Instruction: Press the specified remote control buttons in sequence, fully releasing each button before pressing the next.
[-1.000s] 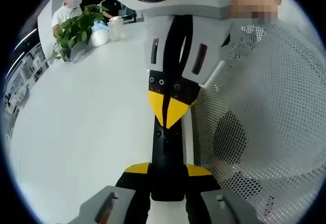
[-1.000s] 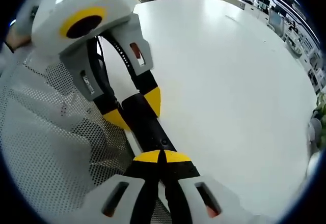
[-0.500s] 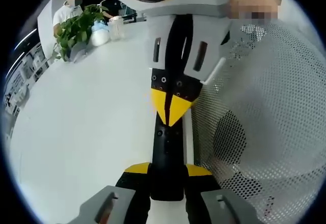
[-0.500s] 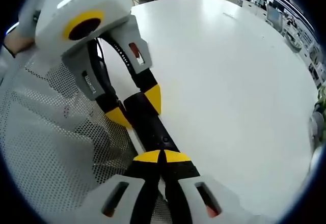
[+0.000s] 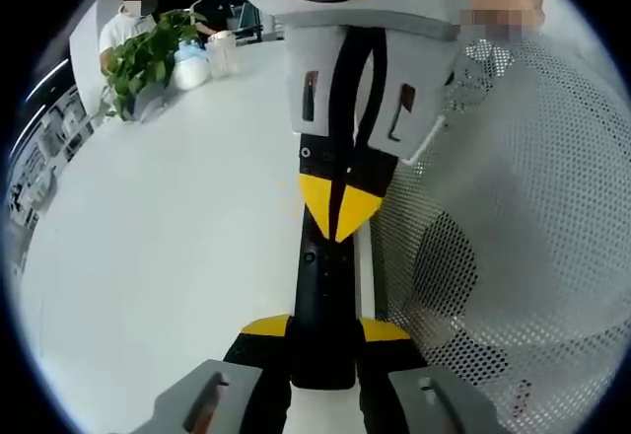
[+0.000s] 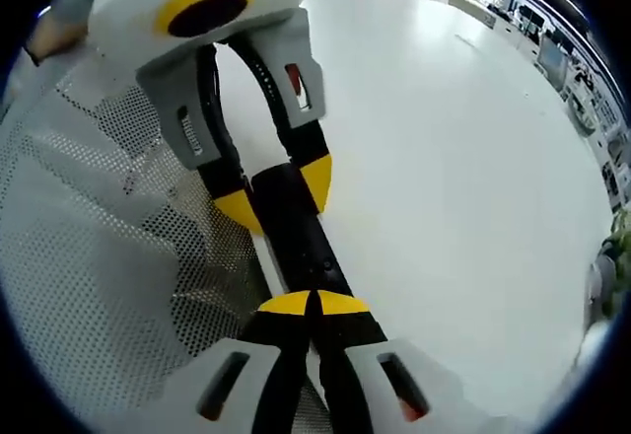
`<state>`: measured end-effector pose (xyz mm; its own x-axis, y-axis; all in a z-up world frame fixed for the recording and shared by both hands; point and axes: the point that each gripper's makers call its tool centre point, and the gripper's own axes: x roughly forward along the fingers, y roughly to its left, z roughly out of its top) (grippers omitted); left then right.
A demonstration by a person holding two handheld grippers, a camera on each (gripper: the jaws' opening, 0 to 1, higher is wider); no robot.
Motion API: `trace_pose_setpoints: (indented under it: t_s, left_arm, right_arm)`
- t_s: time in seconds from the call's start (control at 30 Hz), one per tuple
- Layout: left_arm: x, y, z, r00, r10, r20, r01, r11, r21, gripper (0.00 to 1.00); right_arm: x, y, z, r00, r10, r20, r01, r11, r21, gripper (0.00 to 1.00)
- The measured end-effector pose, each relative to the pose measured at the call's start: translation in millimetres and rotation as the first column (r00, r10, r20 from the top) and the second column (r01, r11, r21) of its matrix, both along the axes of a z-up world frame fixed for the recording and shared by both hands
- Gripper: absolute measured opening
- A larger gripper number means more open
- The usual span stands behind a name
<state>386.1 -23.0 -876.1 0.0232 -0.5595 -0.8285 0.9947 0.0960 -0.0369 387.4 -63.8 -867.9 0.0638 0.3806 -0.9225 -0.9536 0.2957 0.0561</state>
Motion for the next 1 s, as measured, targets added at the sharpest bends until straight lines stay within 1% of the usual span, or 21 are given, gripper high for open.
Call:
trace_pose_setpoints:
  t_s: [0.2, 0.37, 0.4, 0.47, 0.57, 0.67, 0.83, 1.0]
  left_arm:
    - [0.1, 0.0, 0.1, 1.000, -0.002, 0.000, 0.002, 1.000, 0.001, 0.24]
    - [-0.1, 0.1, 0.5, 1.000, 0.002, -0.002, -0.002, 1.000, 0.002, 0.24]
    - [-0.1, 0.1, 0.5, 1.000, 0.004, -0.003, -0.004, 1.000, 0.002, 0.24]
    - [0.0, -0.1, 0.6, 1.000, 0.007, -0.005, -0.007, 1.000, 0.000, 0.24]
    - [0.2, -0.1, 0.6, 1.000, 0.008, -0.007, -0.008, 1.000, -0.002, 0.24]
    - [0.2, -0.2, 0.7, 1.000, 0.007, -0.009, -0.007, 1.000, -0.004, 0.24]
    - [0.1, -0.4, 0.8, 1.000, 0.007, -0.008, -0.007, 1.000, -0.008, 0.24]
    - [0.3, -0.5, 0.4, 1.000, 0.002, -0.004, -0.002, 1.000, -0.007, 0.24]
  right_arm:
    - [0.5, -0.3, 0.1, 1.000, -0.017, -0.012, 0.017, 1.000, 0.011, 0.00]
    - [0.6, -1.6, 1.5, 0.994, -0.089, -0.066, 0.094, 0.994, 0.062, 0.00]
    - [0.9, -2.3, 1.7, 0.994, -0.090, -0.069, 0.094, 0.993, 0.066, 0.00]
    - [-0.4, -2.5, 1.5, 0.994, -0.086, -0.072, 0.090, 0.994, 0.061, 0.00]
    - [-4.2, -2.8, 1.7, 0.998, -0.046, -0.047, 0.048, 0.998, 0.038, 0.00]
    - [-4.6, -4.1, 1.6, 0.998, -0.038, -0.046, 0.039, 0.999, 0.033, 0.00]
    - [-5.6, -6.6, 1.3, 0.997, -0.049, -0.065, 0.051, 0.998, 0.036, 0.00]
    - [-6.2, -5.7, 0.4, 0.999, -0.018, -0.049, 0.019, 1.000, 0.019, 0.00]
